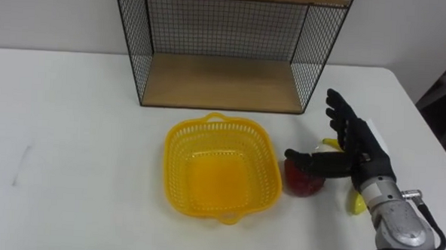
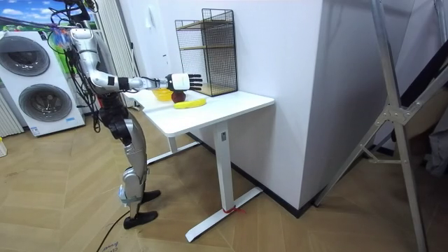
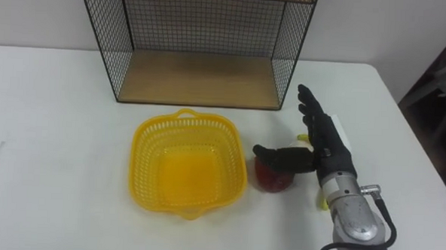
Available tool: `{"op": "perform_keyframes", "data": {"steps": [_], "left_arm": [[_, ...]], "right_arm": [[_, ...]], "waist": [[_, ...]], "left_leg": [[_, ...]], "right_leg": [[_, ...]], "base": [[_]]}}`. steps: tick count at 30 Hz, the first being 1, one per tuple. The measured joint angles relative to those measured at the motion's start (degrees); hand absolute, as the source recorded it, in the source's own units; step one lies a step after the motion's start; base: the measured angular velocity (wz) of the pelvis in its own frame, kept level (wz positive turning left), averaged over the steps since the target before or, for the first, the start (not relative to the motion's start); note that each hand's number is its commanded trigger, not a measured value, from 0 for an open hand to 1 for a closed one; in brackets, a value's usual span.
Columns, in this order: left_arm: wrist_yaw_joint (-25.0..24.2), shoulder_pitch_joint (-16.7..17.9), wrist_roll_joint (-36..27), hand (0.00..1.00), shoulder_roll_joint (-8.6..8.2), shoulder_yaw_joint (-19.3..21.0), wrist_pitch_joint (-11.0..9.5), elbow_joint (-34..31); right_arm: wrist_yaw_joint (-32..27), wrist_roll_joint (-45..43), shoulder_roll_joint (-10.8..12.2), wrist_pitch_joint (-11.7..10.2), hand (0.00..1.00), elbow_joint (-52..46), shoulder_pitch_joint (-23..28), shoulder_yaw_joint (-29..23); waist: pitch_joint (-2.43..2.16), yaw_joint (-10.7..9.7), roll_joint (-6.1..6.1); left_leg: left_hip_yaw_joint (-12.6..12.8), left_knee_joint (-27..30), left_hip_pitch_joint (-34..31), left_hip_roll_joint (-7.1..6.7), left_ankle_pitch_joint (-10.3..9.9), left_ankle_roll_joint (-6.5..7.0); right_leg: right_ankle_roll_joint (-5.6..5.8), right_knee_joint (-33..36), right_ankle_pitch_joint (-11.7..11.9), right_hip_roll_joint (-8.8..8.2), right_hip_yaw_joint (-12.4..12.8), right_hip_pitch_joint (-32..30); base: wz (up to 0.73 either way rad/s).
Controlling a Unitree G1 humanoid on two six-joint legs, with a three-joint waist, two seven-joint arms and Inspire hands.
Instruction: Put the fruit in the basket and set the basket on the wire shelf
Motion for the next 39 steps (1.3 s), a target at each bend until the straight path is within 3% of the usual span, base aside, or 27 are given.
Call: {"op": "perform_keyframes", "data": {"steps": [18,27,30,31,32,34,39], "left_arm": [[-0.37,0.02,0.03,0.0,-0.01,-0.01,0.02,0.06],[-0.44,-0.52,3.71,0.0,-0.02,0.01,0.01,0.05],[-0.44,-0.47,3.76,0.0,-0.02,0.01,0.01,0.09],[-0.43,-0.48,3.76,0.0,-0.02,0.01,0.01,0.09],[-0.42,-0.47,3.76,0.0,-0.02,0.02,0.01,0.1],[-0.41,-0.49,3.78,0.0,-0.04,0.02,0.01,0.33],[-0.42,-0.43,4.58,0.0,-0.12,0.12,0.04,0.45]], "right_arm": [[3.95,-5.96,0.44,0.05,0.0,2.05,4.09,0.58],[4.3,-11.71,0.77,-0.09,0.0,3.04,4.11,1.76],[3.54,-13.33,1.84,-1.28,0.0,4.64,4.04,1.72],[3.37,-13.71,2.04,-2.09,0.4,5.9,3.85,1.73],[3.06,-14.45,2.36,-3.02,1.0,7.26,3.77,1.72],[2.87,-15.12,2.83,-4.06,1.0,8.83,3.39,1.7],[1.07,-18.05,2.91,-3.84,1.0,9.75,2.34,0.89]], "waist": [[0.11,0.01,0.38],[0.25,0.05,0.39],[0.24,-0.06,0.12],[0.17,-0.06,0.0],[0.06,-0.02,-0.17],[-0.04,-0.02,-0.37],[-0.03,-0.01,-0.39]], "left_leg": [[-0.07,0.03,0.09,0.01,-0.01,0.0],[-0.07,-0.01,0.69,0.03,0.0,0.01],[-0.09,-0.01,0.85,0.04,-0.01,0.01],[-0.1,0.0,0.85,0.04,-0.01,0.01],[-0.1,0.02,0.87,0.06,-0.01,0.01],[-0.11,0.08,0.97,0.1,-0.02,0.03],[-0.19,0.39,0.84,0.1,-0.13,0.15]], "right_leg": [[0.0,-0.03,0.01,0.0,-0.05,0.06],[-0.03,-0.01,0.05,-0.01,0.06,0.04],[-0.02,0.0,0.09,-0.02,0.03,0.19],[0.0,0.0,0.14,-0.02,0.01,0.19],[0.02,0.0,0.2,-0.01,0.02,0.2],[0.03,0.03,0.26,0.01,0.02,0.3],[0.06,0.06,0.34,0.04,0.04,0.38]], "base": [[0.0],[0.0],[0.0],[0.0],[0.0],[0.0],[0.0]]}}
